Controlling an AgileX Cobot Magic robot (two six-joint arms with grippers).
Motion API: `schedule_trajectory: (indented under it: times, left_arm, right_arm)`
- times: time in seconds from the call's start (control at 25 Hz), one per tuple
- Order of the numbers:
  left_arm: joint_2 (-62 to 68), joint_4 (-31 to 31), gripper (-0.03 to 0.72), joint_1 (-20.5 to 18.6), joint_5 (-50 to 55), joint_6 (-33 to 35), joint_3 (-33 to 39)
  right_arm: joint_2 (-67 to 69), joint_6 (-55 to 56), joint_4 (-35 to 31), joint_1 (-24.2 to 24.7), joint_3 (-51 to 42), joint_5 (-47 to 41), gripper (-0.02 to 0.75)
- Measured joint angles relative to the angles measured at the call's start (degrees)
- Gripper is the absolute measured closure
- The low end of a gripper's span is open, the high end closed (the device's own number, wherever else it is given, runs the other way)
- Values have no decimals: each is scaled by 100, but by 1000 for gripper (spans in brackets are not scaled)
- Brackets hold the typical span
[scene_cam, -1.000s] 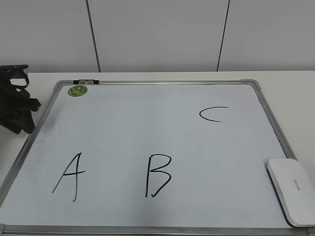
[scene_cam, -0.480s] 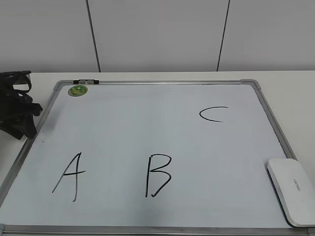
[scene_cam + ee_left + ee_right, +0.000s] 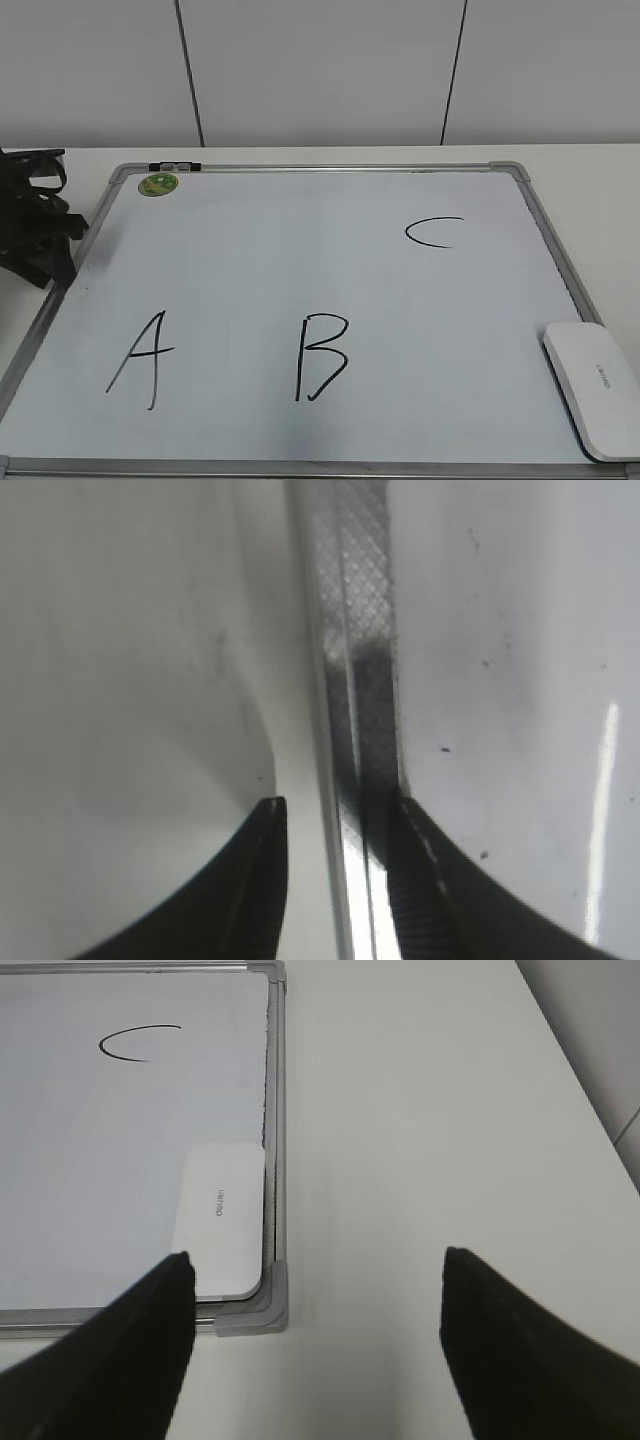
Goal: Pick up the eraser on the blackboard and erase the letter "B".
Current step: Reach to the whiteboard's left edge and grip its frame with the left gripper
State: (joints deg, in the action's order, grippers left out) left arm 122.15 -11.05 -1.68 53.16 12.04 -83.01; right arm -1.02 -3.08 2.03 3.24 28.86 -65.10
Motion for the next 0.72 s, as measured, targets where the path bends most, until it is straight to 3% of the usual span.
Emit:
schedule_trajectory:
  times: [0.24,0.44,0.72]
  left_arm:
    - [13,-68,510,0,18,0,0]
    - [51,-142,662,-9,113,0,-42]
    - [51,-180,674,-13,129,-35,-50]
  right_arm:
    - [0,0,0,0,0,0,152]
    - [0,0,0,0,0,0,151]
    - [0,0,0,0,0,0,151]
